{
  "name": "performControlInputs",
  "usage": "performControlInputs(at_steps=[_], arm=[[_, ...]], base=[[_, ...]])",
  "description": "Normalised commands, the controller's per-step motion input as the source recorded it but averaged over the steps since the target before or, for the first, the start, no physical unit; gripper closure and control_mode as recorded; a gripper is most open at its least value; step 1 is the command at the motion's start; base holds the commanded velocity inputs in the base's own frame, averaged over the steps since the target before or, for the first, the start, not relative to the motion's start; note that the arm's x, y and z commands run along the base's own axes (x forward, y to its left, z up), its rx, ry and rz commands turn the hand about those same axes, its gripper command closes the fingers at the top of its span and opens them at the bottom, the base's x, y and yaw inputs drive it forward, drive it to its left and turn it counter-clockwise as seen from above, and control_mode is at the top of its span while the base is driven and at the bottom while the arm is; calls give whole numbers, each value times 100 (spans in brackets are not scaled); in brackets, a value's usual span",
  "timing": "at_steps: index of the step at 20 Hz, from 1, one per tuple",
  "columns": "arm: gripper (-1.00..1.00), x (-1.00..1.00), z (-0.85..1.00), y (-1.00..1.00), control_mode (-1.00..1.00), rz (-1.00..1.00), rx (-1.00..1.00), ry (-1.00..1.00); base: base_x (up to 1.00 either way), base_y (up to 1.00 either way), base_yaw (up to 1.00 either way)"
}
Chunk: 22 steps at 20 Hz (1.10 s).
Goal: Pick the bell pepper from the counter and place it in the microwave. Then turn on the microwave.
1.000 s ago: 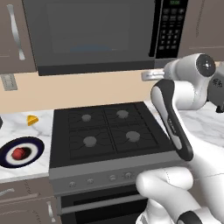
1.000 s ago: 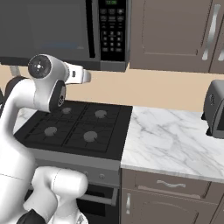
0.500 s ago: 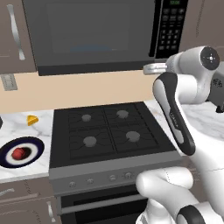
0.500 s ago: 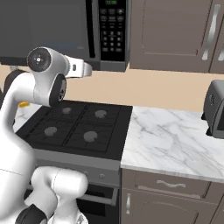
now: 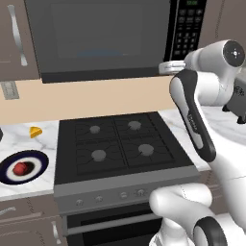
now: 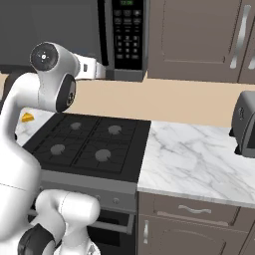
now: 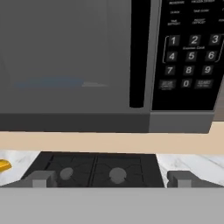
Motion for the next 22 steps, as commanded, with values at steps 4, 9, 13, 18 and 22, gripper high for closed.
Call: performControlInputs(at_steps=[4, 9, 13, 18, 22], arm=[[-100, 12, 21, 0, -100, -1, 0, 0], [-100, 18, 20, 0, -100, -1, 0, 0], [-100, 19, 17, -5, -100, 0, 0, 0], [-100, 22, 10, -9, -100, 0, 1, 0], [-100, 22, 6, -11, -100, 0, 0, 0]], base=[[0, 0, 0], [0, 0, 0], [0, 0, 0], [0, 0, 0], [0, 0, 0]])
